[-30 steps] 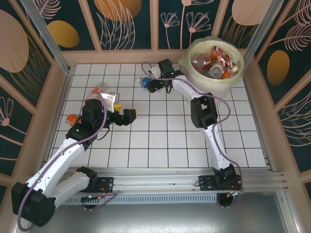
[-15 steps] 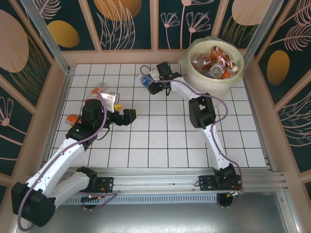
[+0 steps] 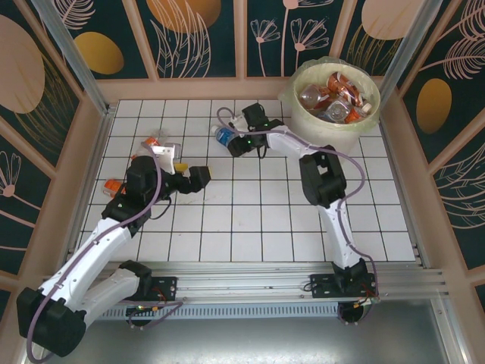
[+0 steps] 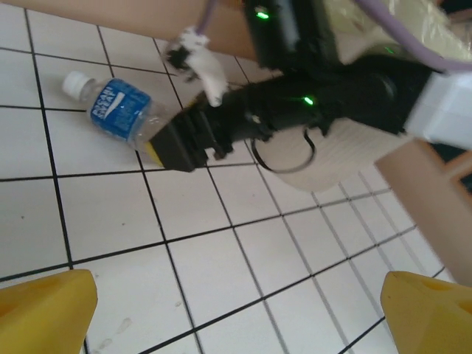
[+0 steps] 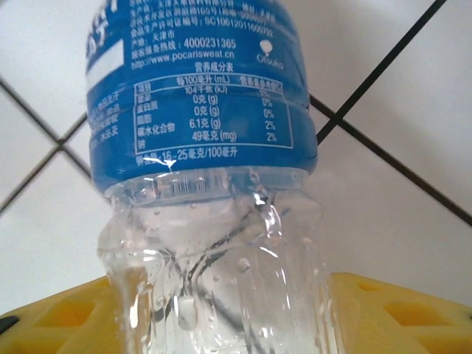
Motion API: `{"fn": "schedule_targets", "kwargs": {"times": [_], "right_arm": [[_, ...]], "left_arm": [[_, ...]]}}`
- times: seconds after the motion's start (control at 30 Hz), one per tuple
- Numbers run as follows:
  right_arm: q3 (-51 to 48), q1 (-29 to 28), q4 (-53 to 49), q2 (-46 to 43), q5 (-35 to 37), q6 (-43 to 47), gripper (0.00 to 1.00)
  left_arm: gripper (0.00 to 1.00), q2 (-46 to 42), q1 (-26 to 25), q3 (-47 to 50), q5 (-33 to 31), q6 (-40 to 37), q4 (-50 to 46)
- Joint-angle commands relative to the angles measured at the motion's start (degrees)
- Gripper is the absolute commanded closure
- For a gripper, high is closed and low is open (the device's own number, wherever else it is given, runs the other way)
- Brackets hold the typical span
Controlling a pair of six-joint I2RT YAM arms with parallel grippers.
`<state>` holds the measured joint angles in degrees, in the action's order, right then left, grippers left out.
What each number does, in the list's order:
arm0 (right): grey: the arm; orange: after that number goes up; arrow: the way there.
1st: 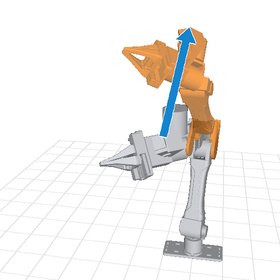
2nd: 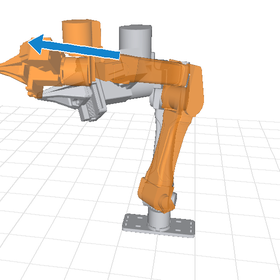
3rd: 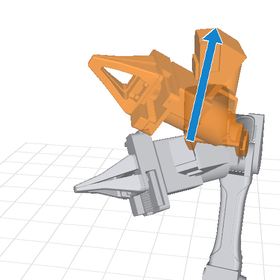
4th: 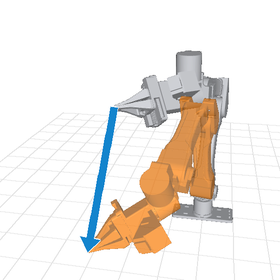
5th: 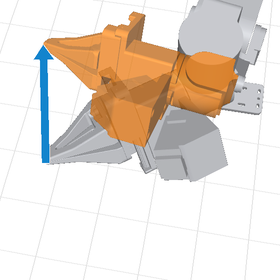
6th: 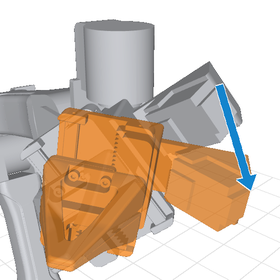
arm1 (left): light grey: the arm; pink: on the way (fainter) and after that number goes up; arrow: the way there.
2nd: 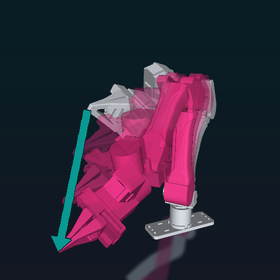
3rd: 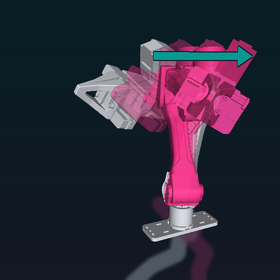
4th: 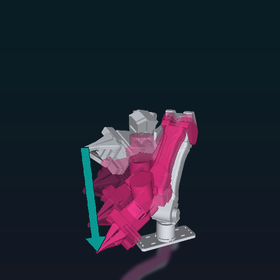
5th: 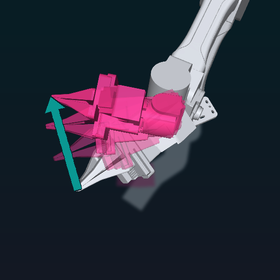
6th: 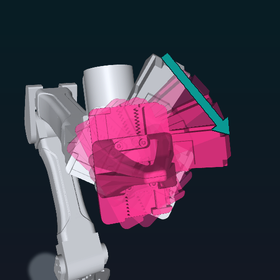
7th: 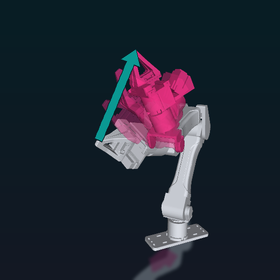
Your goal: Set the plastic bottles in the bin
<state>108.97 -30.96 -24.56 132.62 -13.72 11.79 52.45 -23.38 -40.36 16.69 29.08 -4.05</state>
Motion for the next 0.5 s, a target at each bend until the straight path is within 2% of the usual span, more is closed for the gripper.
{"fn": "schedule_targets", "kwargs": {"times": [0.0, 0.13, 0.47], "right_arm": [[-5.82, -1.13, 5.22, -10.26, -2.79, -4.88, 0.40], [-15.34, -1.70, 8.26, -19.11, -4.66, -8.51, 0.40], [-34.20, -4.37, 13.26, -39.62, -11.47, -15.01, 0.40]], "left_arm": [[0.01, -1.79, -0.21, 2.89, -3.89, 11.91, 5.76], [0.01, -1.54, -0.18, 5.20, -3.45, 21.67, 11.91], [0.01, 5.28, -0.23, 5.42, 2.03, 28.92, 26.86]]}}
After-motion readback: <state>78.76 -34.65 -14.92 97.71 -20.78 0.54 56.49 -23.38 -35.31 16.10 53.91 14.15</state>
